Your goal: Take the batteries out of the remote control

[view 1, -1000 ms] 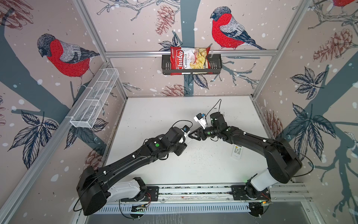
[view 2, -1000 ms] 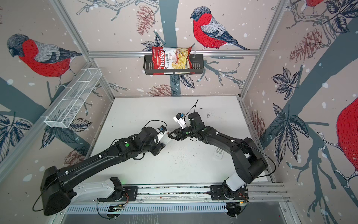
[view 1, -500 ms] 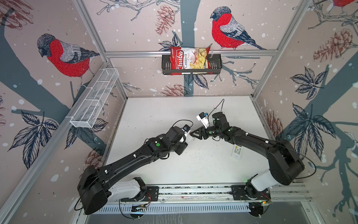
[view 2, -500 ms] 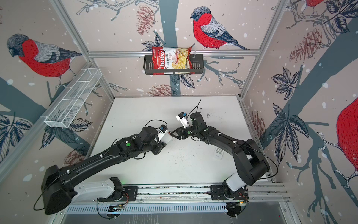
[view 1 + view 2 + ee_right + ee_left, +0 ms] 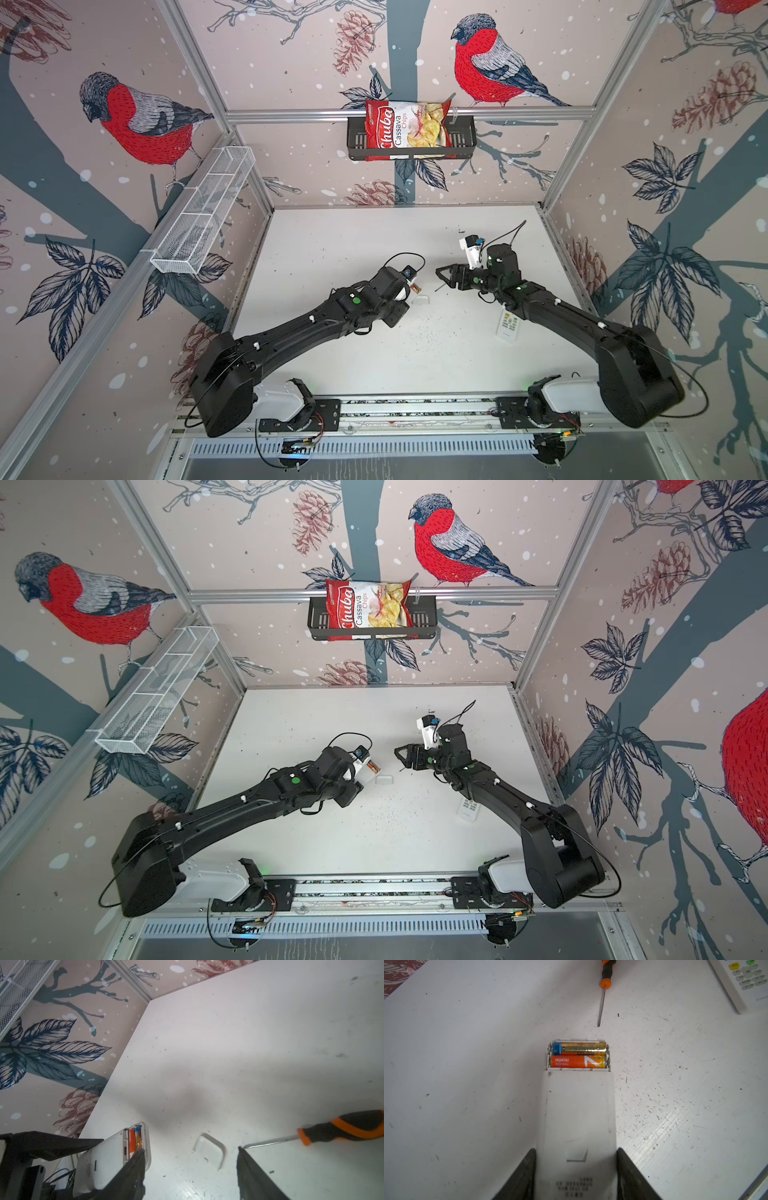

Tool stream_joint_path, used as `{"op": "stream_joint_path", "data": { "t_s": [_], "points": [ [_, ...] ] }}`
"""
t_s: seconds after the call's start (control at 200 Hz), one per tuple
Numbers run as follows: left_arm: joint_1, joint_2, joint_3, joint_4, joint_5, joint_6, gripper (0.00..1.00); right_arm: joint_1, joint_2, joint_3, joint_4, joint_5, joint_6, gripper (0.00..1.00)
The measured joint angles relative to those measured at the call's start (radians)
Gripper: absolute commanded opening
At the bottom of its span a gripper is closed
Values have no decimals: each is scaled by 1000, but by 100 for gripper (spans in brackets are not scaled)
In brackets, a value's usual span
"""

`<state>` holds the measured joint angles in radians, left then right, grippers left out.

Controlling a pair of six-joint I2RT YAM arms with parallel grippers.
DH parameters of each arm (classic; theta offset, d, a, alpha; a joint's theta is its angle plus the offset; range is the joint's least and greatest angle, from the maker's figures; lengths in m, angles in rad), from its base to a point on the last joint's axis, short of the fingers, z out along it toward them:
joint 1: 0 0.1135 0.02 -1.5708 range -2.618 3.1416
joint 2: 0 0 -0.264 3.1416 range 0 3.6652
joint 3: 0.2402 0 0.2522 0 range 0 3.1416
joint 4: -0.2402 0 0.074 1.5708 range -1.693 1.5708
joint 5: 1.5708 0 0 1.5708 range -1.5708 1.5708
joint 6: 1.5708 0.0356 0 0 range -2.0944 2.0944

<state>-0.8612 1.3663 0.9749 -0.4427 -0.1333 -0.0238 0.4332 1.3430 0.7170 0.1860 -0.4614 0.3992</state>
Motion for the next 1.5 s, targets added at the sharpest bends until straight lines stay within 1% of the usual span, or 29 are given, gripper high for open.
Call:
{"op": "stream_joint_path", "data": {
  "t_s": [0.215,0.39,0.48,0.57,0.675,0.795,0.91,0.976,1.151,1.301,1.496],
  "points": [
    [29,92,27,34,26,57,38,-34,-68,-48,20,119,24,74],
    [31,186,114,72,26,126,38,-59,-143,-84,37,154,45,75],
    [33,233,135,109,18,176,38,-74,-169,-98,47,174,49,75],
    [43,276,133,151,10,224,38,-88,-172,-104,52,176,53,75],
    [79,325,131,192,12,269,38,-106,-170,-112,56,176,73,75],
    [126,368,142,228,52,298,38,-120,-166,-115,67,175,74,75],
    [136,419,174,257,86,336,38,-120,-163,-116,68,169,74,75],
    [143,456,198,259,125,353,38,-122,-159,-116,68,168,74,75],
    [169,527,241,267,168,390,39,-124,-159,-116,69,157,74,76],
    [187,557,248,281,212,404,43,-123,-158,-116,69,145,75,76],
    [204,588,248,285,237,415,52,-121,-151,-116,74,138,75,76]
  ]
}}
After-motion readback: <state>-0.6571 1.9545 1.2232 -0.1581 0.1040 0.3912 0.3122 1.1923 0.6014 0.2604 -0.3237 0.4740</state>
